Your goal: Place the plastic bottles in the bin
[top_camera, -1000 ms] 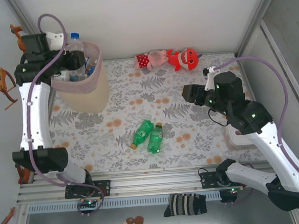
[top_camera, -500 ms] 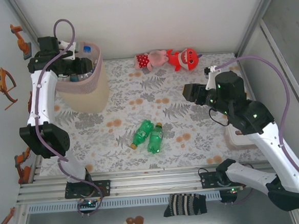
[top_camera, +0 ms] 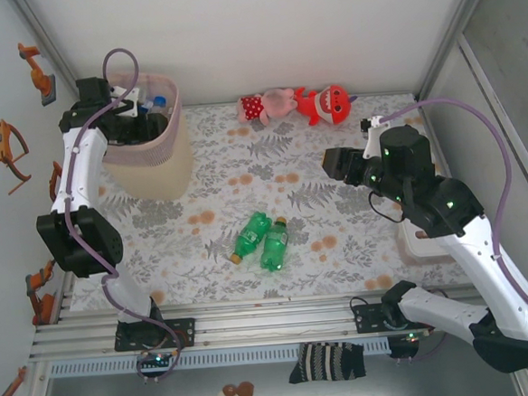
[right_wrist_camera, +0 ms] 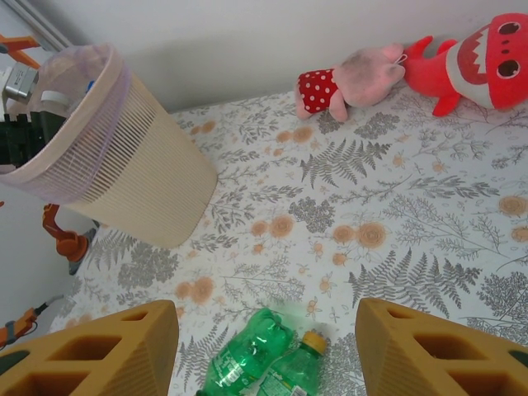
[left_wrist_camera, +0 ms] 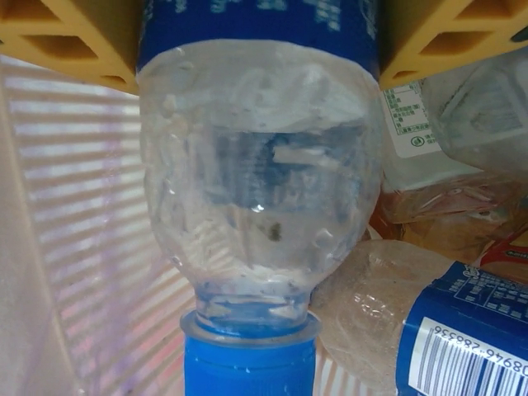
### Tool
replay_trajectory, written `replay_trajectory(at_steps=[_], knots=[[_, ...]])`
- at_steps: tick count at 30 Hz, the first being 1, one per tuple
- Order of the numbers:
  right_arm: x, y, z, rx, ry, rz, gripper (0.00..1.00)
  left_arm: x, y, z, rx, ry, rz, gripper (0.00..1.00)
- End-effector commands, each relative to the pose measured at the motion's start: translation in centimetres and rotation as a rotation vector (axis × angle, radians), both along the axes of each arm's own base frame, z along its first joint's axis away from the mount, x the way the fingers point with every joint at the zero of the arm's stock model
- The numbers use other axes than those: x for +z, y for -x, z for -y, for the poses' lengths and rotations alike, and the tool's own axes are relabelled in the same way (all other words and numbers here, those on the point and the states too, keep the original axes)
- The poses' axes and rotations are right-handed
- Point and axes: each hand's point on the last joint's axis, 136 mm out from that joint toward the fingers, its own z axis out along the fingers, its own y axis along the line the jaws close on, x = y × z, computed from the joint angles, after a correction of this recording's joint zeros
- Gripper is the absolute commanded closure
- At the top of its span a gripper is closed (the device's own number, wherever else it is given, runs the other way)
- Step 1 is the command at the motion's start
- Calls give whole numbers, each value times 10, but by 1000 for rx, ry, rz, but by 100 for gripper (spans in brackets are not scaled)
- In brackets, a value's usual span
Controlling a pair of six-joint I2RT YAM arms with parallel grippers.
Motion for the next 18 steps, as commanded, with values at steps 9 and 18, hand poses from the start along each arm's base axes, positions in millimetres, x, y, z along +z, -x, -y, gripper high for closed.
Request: replay_trajectory(at_steps=[9, 18], knots=[[5, 4, 5, -13, -13, 16, 42, 63, 16, 3, 2, 33, 120, 26], [3, 7, 8, -21, -17, 21, 42, 91, 31, 5, -3, 35, 174, 27]])
